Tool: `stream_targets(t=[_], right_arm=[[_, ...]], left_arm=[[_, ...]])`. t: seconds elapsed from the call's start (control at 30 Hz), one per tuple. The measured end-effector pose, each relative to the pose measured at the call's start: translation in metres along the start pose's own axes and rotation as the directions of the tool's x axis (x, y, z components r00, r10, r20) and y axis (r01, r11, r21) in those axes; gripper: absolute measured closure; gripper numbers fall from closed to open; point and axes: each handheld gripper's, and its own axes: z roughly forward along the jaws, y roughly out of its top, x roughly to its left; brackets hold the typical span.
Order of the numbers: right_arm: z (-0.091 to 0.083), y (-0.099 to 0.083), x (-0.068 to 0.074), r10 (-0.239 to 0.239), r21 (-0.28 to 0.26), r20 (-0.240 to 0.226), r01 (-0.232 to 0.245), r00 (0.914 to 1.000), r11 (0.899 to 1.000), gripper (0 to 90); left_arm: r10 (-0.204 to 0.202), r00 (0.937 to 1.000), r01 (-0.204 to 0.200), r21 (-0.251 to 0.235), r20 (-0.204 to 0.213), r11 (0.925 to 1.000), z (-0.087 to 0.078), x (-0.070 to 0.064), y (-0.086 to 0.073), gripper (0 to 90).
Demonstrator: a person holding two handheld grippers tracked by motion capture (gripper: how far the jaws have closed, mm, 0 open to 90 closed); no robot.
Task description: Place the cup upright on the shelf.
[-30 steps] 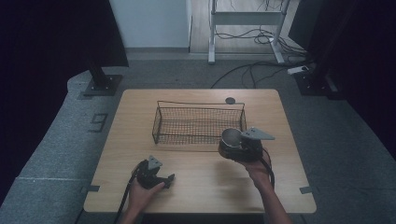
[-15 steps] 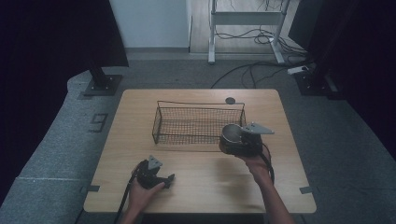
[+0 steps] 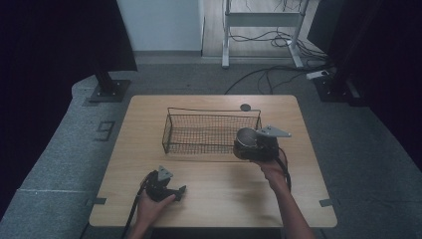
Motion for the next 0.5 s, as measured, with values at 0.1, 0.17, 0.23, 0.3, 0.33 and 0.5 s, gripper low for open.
stream_targets(t=[0.1,0.17,0.23,0.3,0.33,0.5], right_arm=[[0.003,0.003,0.000,-0.009,0.006,0.004,0.009,1.0000,1.000,18.3],[0.006,0.004,0.000,-0.013,0.011,0.007,0.013,0.9999,1.000,18.2],[0.010,0.006,-0.001,-0.014,0.017,0.006,0.014,0.9999,1.000,18.3],[0.011,0.006,-0.001,-0.014,0.017,0.005,0.014,0.9999,1.000,18.2],[0.013,0.006,-0.001,-0.014,0.017,0.005,0.014,0.9999,1.000,18.2],[0.019,0.007,-0.003,-0.009,0.026,0.005,0.009,0.9999,1.000,18.2]], left_arm=[[0.000,1.0000,0.000,0.000,0.000,1.0000,0.000,0.000,0.000,7.3],[0.000,1.0000,0.000,0.000,0.000,1.0000,0.000,0.000,0.000,7.3],[0.000,1.0000,0.000,0.000,0.000,1.0000,0.000,0.000,0.000,7.3],[0.000,1.0000,0.000,0.000,0.000,1.0000,0.000,0.000,0.000,7.3],[0.000,1.0000,0.000,0.000,0.000,1.0000,0.000,0.000,0.000,7.3],[-0.001,1.0000,0.001,-0.001,0.000,1.0000,0.000,0.000,0.000,7.3]])
